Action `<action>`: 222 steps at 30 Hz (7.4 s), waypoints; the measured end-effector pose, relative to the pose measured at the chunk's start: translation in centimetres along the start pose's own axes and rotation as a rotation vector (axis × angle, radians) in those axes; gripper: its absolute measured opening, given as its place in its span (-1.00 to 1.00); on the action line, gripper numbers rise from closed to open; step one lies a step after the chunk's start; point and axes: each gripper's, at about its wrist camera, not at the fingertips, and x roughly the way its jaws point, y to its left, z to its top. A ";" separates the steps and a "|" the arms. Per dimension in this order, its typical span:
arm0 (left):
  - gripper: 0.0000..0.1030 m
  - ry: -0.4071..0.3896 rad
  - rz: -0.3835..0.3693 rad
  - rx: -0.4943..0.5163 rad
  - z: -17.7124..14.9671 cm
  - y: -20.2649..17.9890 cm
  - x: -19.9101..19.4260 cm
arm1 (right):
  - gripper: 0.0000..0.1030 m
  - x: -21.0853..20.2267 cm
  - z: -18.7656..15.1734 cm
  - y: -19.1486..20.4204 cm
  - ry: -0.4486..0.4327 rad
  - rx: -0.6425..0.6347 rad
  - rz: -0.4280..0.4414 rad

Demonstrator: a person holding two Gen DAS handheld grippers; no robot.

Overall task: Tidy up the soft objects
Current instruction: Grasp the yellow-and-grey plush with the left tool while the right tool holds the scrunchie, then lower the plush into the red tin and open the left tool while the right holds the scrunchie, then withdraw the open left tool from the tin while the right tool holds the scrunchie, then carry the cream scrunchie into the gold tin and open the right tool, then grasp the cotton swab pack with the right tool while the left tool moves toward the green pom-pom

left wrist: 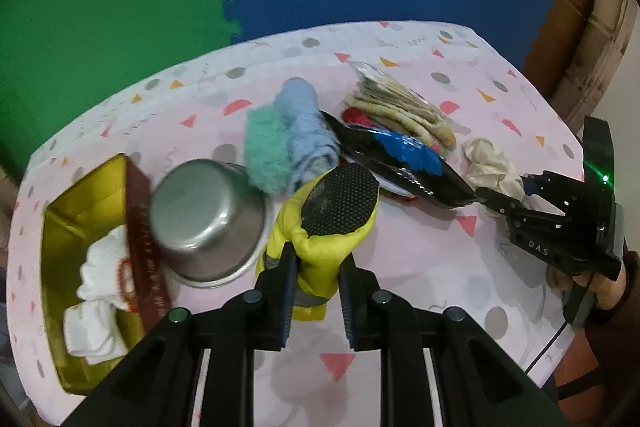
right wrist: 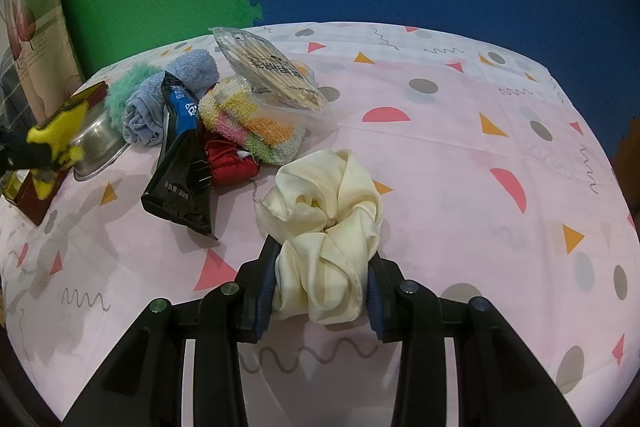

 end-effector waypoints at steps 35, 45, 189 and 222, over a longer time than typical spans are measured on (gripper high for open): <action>-0.62 0.074 0.334 -0.418 -1.9 24.6 0.7 | -0.25 0.1 0.1 0.2 0.002 -0.010 -0.006; -0.59 0.128 0.342 -0.450 -2.6 26.5 3.4 | -0.23 0.1 0.1 0.3 0.003 -0.013 -0.006; -0.36 -0.094 0.482 -0.791 -18.7 26.9 -7.5 | 0.43 -0.6 6.3 37.4 -0.010 -0.465 0.326; -0.36 -0.092 0.528 -0.708 -17.6 25.7 -6.9 | 0.44 1.0 12.2 6.3 -0.030 -0.074 -0.041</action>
